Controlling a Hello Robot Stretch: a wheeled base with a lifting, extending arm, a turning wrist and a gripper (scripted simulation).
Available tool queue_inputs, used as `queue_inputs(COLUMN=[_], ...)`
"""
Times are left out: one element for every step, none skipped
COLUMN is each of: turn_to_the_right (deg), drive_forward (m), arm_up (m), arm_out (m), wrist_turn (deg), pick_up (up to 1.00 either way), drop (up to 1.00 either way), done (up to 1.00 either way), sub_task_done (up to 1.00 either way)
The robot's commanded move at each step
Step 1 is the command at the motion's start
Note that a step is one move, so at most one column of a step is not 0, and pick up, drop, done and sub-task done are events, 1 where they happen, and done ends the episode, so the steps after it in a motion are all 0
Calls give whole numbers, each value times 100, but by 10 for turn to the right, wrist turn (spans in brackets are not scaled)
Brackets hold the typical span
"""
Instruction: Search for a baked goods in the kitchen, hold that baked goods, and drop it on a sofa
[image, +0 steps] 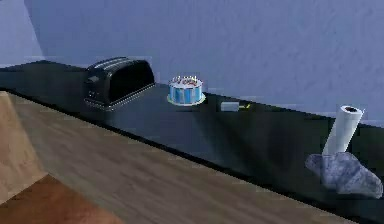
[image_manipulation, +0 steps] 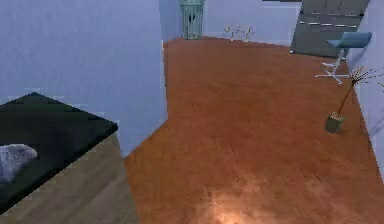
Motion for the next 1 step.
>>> queue_inputs(turn_to_the_right=[360], drive_forward=[0], arm_up=[0], arm_out=[0], wrist_turn=[0], pick_up=[0], drop=[0], done=[0], sub_task_done=[0])
